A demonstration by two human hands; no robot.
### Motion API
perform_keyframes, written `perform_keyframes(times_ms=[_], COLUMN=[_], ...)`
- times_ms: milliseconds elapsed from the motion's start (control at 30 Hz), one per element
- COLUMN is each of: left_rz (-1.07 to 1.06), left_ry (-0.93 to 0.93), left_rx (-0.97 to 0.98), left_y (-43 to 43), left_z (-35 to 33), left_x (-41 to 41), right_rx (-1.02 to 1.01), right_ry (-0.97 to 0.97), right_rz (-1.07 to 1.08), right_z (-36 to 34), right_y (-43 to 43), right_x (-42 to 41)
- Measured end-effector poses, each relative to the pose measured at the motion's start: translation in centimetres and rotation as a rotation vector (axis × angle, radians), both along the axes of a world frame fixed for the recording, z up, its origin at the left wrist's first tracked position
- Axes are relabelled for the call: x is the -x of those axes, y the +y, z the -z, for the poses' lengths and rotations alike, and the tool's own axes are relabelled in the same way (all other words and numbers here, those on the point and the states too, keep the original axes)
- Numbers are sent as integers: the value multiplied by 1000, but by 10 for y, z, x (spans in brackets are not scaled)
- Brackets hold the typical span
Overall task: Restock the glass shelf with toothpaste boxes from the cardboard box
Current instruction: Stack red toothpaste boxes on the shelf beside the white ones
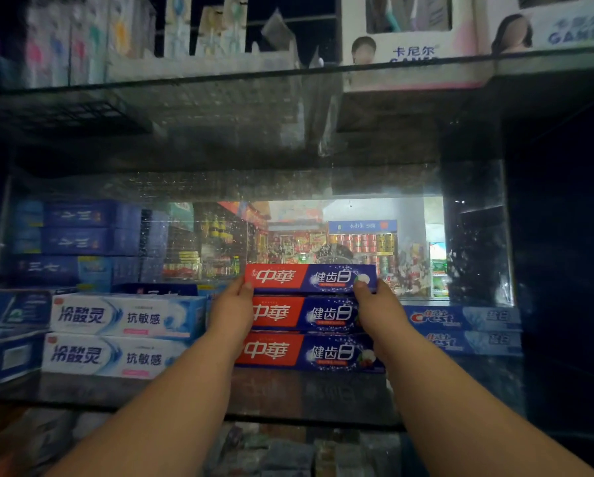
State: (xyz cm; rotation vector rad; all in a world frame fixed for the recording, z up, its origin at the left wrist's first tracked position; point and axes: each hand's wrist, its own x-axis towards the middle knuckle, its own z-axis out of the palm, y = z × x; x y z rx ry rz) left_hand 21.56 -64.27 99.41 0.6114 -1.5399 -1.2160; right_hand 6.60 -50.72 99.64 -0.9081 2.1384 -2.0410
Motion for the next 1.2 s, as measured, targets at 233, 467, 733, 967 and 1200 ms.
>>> perform_keyframes(times_ms=[233, 467, 733, 967, 1200], left_rz=[85, 105, -37, 8, 48], left_ry=[16, 6, -111, -96, -101], left_rx=[-110, -114, -12, -36, -50], left_y=[-3, -1, -1, 3, 7], left_z=[-2, -3, -1, 1, 1], left_x=[-3, -3, -2, -4, -7], right_rx=[86, 88, 107, 120, 158], right_ry=[-178, -183, -257, -262, -267], right_rz=[-98, -76, -91, -136, -180], right_z=[-2, 3, 2, 4, 7], right_y=[7, -4, 6, 6, 10], right_x=[-4, 15, 4, 1, -1])
